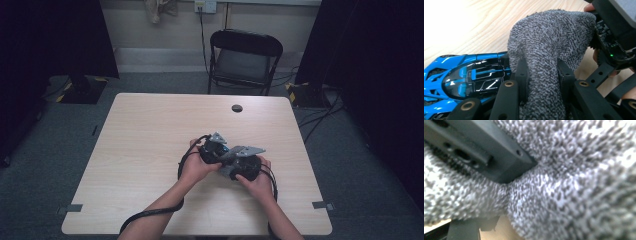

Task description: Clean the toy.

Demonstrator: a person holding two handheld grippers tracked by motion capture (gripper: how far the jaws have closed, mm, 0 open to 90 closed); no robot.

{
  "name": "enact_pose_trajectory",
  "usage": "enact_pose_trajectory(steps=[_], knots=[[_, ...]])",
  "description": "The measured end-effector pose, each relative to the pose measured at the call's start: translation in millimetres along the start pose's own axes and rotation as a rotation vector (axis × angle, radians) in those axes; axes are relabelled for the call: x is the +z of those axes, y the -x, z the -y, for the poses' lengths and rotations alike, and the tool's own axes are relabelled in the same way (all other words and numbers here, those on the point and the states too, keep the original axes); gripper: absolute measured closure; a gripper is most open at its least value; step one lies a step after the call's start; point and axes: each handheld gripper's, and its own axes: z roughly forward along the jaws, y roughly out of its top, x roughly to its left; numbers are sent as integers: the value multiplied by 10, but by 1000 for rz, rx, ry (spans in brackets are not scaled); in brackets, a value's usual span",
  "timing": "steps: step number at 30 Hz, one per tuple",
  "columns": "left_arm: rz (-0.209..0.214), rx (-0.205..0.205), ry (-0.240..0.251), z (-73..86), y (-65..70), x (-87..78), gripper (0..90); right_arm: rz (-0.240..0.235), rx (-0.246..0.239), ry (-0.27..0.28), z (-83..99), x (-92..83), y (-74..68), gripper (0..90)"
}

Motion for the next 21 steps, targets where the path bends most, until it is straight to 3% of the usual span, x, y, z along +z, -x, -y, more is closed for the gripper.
enact_pose_trajectory(steps=[10,15,19,21], knots=[[-48,-39,9,-82,-164,-19,693,0,0,0,0,0,0,256],[-49,-61,-2,-133,-241,-9,693,0,0,0,0,0,0,256],[-88,-53,-5,-176,-313,-19,694,0,0,0,0,0,0,256],[-94,-69,0,-176,-359,-19,694,0,0,0,0,0,0,256]])
